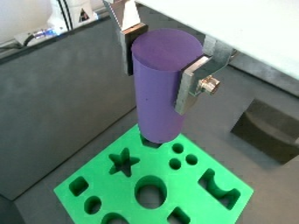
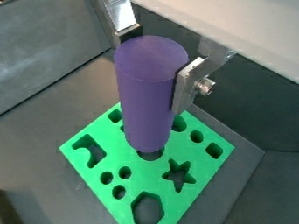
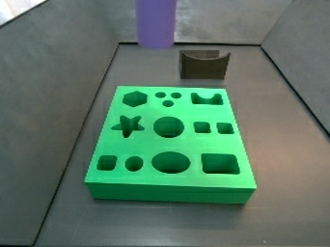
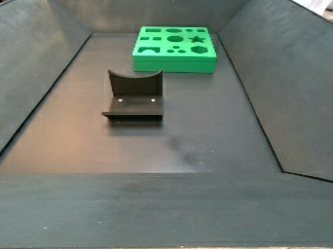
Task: Pick up the round object. Move up. Place the round object on the fixture. Regrasp the round object. Move to above the board. Insert the round object.
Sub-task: Insert the round object.
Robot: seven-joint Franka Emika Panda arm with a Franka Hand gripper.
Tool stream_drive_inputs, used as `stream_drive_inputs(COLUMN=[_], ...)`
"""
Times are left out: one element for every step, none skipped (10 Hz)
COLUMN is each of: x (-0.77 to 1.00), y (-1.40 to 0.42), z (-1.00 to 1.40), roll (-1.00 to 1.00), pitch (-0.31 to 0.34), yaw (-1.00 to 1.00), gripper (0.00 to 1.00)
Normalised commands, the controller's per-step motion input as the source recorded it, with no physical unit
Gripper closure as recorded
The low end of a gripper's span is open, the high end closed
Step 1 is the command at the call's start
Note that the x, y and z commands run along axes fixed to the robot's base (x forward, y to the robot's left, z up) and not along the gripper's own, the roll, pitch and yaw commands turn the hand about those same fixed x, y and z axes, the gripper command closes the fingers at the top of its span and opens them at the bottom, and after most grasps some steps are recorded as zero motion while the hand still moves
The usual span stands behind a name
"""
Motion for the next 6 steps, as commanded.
stream_drive_inputs(x=[0.03, 0.03, 0.01, 0.02, 0.05, 0.06], y=[-0.19, -0.19, -0.19, -0.17, -0.16, -0.16], z=[-0.45, -0.45, -0.41, -0.37, -0.31, -0.29], roll=[0.00, 0.00, 0.00, 0.00, 0.00, 0.03], pitch=[-0.124, -0.124, -0.127, -0.114, -0.091, -0.071], yaw=[0.01, 0.01, 0.00, 0.00, 0.00, 0.00], gripper=[1.00, 1.00, 1.00, 1.00, 1.00, 1.00])
